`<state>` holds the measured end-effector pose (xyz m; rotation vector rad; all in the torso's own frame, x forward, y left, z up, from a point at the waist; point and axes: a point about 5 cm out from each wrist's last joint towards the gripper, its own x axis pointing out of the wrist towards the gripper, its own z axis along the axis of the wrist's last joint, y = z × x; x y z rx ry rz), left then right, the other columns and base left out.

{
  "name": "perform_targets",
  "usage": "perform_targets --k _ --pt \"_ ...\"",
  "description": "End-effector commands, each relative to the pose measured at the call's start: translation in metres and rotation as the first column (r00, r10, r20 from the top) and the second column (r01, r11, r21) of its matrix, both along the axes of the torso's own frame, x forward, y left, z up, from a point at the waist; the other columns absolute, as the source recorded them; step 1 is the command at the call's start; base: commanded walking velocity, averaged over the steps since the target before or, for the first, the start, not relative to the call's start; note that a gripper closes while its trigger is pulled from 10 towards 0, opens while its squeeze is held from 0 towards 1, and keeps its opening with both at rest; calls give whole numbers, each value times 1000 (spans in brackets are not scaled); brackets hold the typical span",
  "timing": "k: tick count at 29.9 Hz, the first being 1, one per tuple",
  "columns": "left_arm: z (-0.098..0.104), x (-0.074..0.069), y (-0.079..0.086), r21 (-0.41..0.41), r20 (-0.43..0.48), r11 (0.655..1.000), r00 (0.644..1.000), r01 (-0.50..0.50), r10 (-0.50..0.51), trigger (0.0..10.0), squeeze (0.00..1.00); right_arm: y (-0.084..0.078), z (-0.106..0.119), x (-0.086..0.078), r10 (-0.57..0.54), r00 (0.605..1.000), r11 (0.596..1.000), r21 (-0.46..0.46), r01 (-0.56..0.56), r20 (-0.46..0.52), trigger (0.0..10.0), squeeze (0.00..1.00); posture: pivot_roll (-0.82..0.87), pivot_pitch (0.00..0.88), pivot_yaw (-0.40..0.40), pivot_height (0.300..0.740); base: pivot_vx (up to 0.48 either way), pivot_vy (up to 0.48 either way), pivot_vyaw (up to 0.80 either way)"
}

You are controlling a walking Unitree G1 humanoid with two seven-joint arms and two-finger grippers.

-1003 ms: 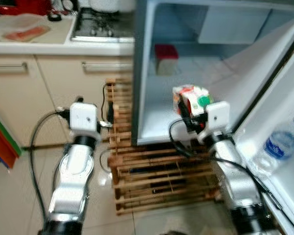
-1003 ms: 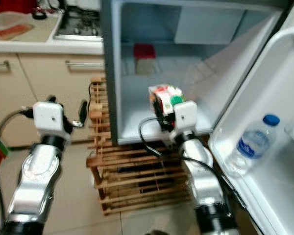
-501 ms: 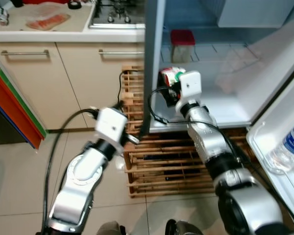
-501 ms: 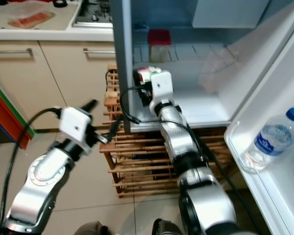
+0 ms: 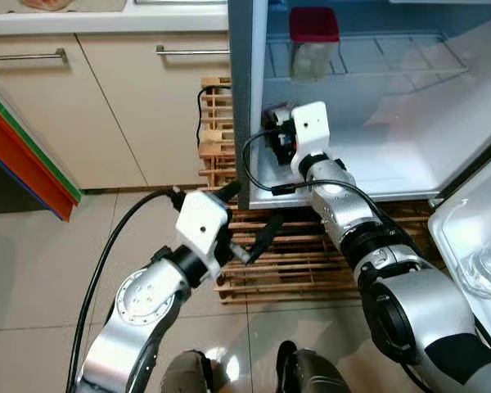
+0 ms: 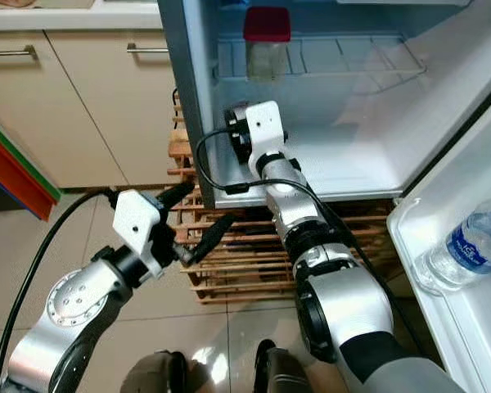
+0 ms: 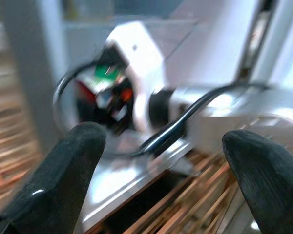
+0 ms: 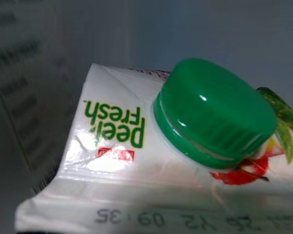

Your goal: Restocking fridge

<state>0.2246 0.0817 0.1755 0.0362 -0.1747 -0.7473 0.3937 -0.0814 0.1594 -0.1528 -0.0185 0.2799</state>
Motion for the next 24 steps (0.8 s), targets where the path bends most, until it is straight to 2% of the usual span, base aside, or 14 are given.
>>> perform_targets --k 1,8,24 --pt "-2 -4 0 12 4 1000 1000 1 -1 10000 0 2 -1 1 -6 1000 1000 4 6 -22 10000 1000 252 265 -1 740 0 0 0" --pt "-3 -4 5 10 -8 999 999 -53 53 10000 0 3 -6 0 12 999 999 -32 -14 -49 10000 1000 242 256 -10 740 0 0 0" --pt "-7 -3 8 13 -29 996 996 -85 86 10000 0 3 19 7 -19 997 995 -94 27 78 10000 1000 235 245 -18 740 0 0 0"
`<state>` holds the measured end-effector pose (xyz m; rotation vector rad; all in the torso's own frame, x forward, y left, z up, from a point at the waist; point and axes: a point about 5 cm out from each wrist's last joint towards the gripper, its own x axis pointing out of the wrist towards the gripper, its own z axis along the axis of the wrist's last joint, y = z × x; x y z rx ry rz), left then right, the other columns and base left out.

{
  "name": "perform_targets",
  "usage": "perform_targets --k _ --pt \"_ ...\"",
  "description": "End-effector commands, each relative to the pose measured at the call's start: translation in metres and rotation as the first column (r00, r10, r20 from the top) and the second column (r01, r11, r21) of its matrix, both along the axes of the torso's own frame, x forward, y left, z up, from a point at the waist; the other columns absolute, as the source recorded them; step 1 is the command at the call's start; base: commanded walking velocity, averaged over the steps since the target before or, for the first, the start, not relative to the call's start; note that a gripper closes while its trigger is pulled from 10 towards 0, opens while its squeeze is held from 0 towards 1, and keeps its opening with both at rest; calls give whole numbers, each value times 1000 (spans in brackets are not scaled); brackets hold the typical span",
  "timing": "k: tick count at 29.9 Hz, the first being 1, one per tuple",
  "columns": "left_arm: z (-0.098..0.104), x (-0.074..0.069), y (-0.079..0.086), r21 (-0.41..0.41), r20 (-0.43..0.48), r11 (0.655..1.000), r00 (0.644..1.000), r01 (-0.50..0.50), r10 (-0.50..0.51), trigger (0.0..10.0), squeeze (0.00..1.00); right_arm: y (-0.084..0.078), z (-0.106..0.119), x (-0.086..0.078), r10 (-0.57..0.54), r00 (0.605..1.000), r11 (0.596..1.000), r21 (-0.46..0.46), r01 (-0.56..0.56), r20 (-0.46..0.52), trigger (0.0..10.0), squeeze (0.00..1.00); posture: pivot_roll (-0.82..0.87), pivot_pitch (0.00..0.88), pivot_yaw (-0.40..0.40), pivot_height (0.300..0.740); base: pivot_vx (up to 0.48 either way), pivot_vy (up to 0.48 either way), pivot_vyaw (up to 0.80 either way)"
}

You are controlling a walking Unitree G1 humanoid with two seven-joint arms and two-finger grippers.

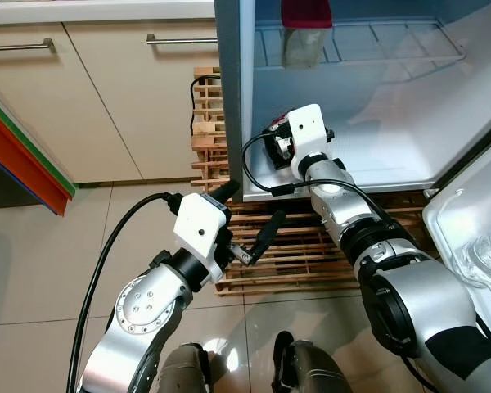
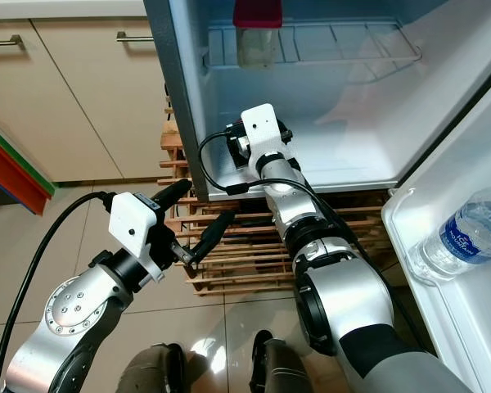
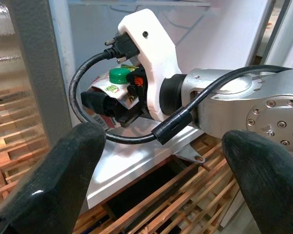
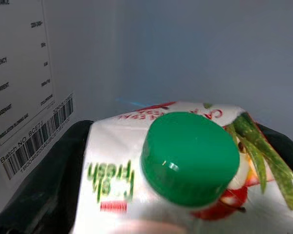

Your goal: Restocking fridge

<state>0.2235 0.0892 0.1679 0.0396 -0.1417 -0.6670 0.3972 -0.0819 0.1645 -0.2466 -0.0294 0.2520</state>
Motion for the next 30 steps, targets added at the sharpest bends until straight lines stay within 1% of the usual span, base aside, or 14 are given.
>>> perform_targets --k 1,3,6,10,13,15,16,17,18,21,22,25,27,30 --pt "0 -1 0 4 0 1000 1000 -5 5 10000 0 4 18 4 4 998 1000 -5 -4 68 10000 1000 234 246 -18 740 0 0 0" --pt "0 -1 0 4 0 1000 1000 -8 8 10000 0 3 25 6 -13 995 1000 0 13 96 10000 1000 231 247 -21 740 0 0 0" --pt "1 0 0 4 2 1000 1000 -8 8 10000 0 1 27 7 -37 993 999 13 36 109 10000 1000 236 249 -23 740 0 0 0" --pt "0 0 0 5 1 1000 1000 -12 12 10000 0 1 25 6 -53 994 998 50 48 93 10000 1000 235 252 -23 740 0 0 0" --pt "-1 -1 1 7 -4 1000 1000 -19 19 10000 0 2 22 7 -53 999 980 194 50 12 10000 1000 235 257 -22 740 0 0 0" --pt "-2 -1 1 8 -7 1000 1000 -23 23 10000 0 5 23 7 -38 999 964 262 42 -20 10000 1000 234 259 -23 740 0 0 0" --pt "-2 -1 1 8 -7 1000 1000 -23 23 10000 0 5 23 7 -38 999 964 262 42 -20 10000 1000 234 259 -23 740 0 0 0" --pt "-2 -1 1 9 -8 1000 1000 -26 26 10000 0 8 23 7 -15 999 955 295 25 -35 10000 1000 229 259 -26 740 0 0 0" --pt "-2 0 2 9 -9 1000 1000 -28 28 10000 0 11 22 6 -5 999 952 306 17 -40 10000 1000 227 260 -27 740 0 0 0" --pt "-2 1 1 8 -9 999 999 -33 33 10000 0 16 21 4 23 999 949 316 -9 -42 10000 1000 219 257 -32 740 0 0 0" --pt "-2 1 1 8 -9 999 999 -34 34 10000 0 18 20 3 27 999 949 315 -15 -36 10000 0 216 257 -34 740 0 0 0" --pt "-1 3 1 4 -6 999 999 -39 39 10000 0 21 15 -2 44 999 950 309 -33 -26 10000 0 207 252 -37 740 0 0 0" --pt "0 5 0 -1 -5 999 999 -42 42 10000 0 21 12 -5 46 999 956 289 -41 -11 10000 0 201 248 -38 740 0 0 0" --pt "1 7 -1 -10 -3 999 999 -44 44 10000 0 21 1 -12 61 998 964 261 -57 -10 10000 0 186 241 -38 740 0 0 0"
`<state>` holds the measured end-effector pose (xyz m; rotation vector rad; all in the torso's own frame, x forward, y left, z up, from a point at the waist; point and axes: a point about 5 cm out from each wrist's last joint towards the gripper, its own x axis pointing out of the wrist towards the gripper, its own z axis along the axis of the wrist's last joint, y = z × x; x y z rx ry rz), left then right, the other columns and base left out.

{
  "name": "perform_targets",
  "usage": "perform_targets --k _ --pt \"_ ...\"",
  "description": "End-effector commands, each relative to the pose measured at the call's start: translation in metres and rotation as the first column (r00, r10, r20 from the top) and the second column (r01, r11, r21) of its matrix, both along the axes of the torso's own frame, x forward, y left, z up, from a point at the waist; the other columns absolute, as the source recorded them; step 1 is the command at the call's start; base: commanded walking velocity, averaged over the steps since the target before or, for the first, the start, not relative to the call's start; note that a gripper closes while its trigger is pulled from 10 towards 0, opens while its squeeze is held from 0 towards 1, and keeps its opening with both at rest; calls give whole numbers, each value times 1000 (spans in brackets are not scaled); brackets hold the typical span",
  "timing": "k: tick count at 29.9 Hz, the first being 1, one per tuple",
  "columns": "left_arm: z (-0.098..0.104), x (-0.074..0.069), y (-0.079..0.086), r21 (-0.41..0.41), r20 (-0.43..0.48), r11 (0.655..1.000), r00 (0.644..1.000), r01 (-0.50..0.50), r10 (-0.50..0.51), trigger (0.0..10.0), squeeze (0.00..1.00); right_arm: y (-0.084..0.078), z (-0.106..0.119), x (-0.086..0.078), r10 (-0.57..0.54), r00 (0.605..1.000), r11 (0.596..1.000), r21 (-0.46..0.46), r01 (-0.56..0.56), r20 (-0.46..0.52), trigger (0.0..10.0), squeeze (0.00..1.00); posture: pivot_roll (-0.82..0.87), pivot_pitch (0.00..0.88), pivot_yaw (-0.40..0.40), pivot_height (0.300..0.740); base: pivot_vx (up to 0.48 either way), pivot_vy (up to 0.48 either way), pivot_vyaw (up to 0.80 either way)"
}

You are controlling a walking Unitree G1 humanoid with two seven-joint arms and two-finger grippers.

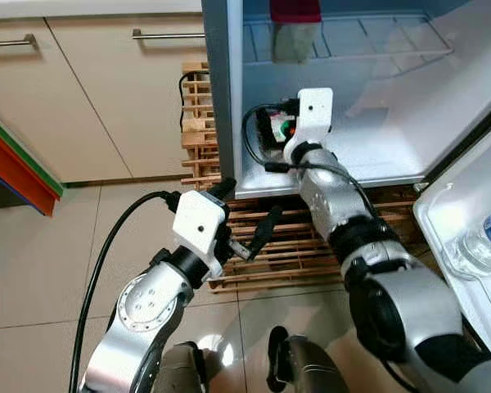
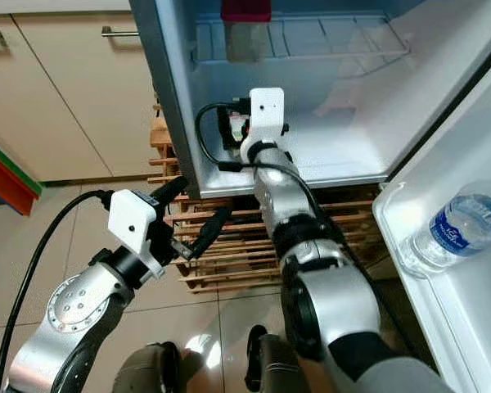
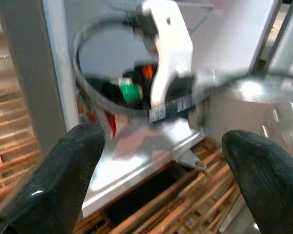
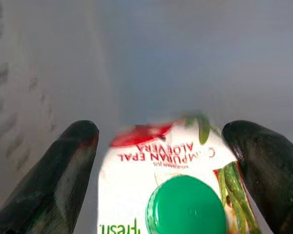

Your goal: Restocking fridge

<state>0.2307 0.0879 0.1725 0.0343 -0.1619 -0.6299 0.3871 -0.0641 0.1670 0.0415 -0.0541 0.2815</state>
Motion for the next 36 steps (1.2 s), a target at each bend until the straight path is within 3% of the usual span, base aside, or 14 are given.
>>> perform_targets --k 1,4,11,14,20,24,26,30,36 --pt "-4 1 0 1 -21 1000 1000 -8 8 10000 0 4 -7 -5 28 999 999 -21 -28 -17 10000 0 181 237 -37 740 0 0 0" --pt "-5 2 -1 -2 -21 1000 1000 -8 8 10000 0 5 -16 -10 31 999 999 -19 -32 -45 10000 0 179 234 -38 740 0 0 0" --pt "-3 7 -3 -6 -10 1000 1000 -12 12 10000 0 14 -14 -21 58 998 998 23 -58 -26 10000 0 168 222 -40 740 0 0 0" --pt "-3 8 -3 -6 -7 1000 1000 -14 14 10000 0 13 -10 -20 41 999 999 20 -41 -6 10000 0 167 217 -40 740 0 0 0" --pt "-3 14 -1 -1 12 999 999 -39 39 10000 0 5 23 -23 -10 987 1000 -16 13 160 10000 0 160 184 -49 740 0 0 0" --pt "-3 17 0 -1 17 999 999 -50 50 10000 0 2 26 -27 -23 984 1000 -6 24 177 10000 0 157 164 -55 740 0 0 0" --pt "-4 20 1 -1 24 998 998 -60 60 10000 0 -1 19 -31 -26 990 1000 12 25 135 10000 0 155 146 -59 740 0 0 0" --pt "-6 25 5 28 45 994 993 -107 106 10000 0 -11 8 -46 -43 993 999 13 42 109 10000 0 141 101 -70 740 0 0 0" --pt "-20 36 26 32 -38 968 967 -249 250 10000 0 -37 -12 -82 -54 991 996 -67 62 124 10000 0 102 35 -71 740 0 0 0"
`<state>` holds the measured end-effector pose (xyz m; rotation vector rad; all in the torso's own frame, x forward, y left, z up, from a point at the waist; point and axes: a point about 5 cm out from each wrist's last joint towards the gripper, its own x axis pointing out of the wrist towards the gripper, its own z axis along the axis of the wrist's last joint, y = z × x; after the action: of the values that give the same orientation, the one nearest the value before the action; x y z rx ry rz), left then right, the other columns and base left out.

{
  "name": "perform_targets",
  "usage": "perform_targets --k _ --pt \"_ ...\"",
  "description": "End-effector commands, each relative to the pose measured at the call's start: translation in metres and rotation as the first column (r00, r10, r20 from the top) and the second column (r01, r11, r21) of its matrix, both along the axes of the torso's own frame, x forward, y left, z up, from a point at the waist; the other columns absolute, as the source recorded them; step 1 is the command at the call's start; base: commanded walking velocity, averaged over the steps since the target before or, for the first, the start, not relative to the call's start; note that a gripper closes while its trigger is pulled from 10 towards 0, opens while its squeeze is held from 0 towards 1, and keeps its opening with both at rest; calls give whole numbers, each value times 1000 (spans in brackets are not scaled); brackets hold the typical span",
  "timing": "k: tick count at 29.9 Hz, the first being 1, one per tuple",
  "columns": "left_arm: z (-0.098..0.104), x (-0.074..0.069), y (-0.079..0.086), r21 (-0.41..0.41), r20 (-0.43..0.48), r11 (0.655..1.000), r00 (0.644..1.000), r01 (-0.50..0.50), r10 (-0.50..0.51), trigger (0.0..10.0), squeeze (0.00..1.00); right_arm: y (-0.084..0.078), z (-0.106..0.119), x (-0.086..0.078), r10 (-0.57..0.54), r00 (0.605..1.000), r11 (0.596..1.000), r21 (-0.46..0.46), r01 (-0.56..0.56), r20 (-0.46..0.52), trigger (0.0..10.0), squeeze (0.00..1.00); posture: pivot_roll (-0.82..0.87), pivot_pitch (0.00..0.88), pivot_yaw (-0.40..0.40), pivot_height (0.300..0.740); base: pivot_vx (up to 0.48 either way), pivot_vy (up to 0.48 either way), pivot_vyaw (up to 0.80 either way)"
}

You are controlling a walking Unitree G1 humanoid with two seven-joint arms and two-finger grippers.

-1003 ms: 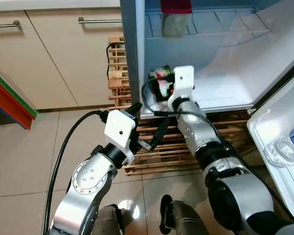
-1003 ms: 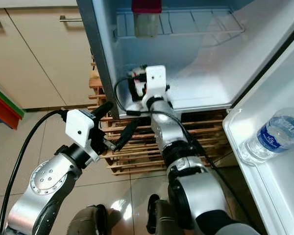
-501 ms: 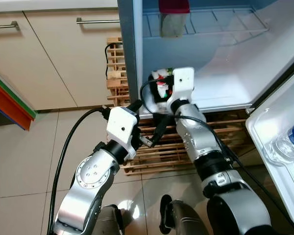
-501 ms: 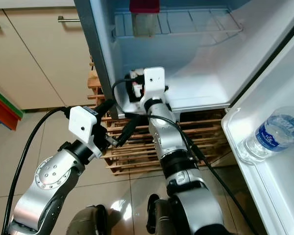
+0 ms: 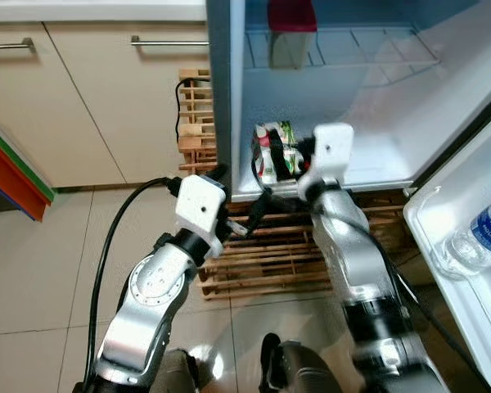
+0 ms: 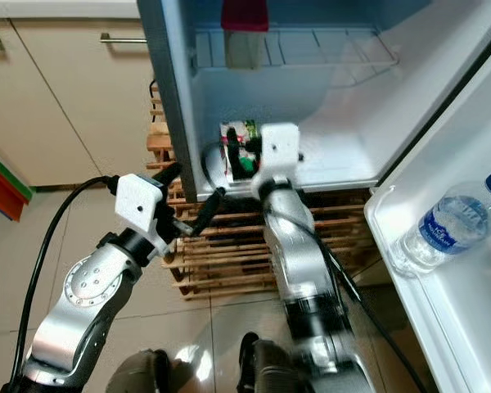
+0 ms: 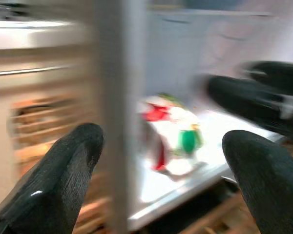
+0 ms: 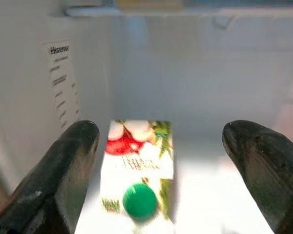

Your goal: Restocking fridge

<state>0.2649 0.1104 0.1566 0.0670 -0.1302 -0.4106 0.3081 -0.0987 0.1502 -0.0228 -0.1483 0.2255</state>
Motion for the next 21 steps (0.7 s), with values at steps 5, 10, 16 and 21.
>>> perform_targets --k 5,10,16,21 --pt "-9 10 14 -13 -26 992 991 -129 128 10000 0 -27 -6 -19 -65 998 998 -24 65 24 10000 0 77 0 -62 740 0 0 0" --pt "-20 15 31 -33 -70 968 967 -247 244 10000 0 -46 -33 -40 -43 999 998 -41 42 -33 10000 0 76 0 -66 740 0 0 0" --pt "-52 1 46 -57 -191 934 922 -352 336 10000 0 -75 -55 -55 -140 985 990 -14 139 -101 10000 0 69 0 -73 740 0 0 0" --pt "-48 12 43 -15 -138 927 919 -376 370 10000 0 -72 -56 -49 -144 984 989 -4 145 -107 10000 0 68 0 -73 740 0 0 0"
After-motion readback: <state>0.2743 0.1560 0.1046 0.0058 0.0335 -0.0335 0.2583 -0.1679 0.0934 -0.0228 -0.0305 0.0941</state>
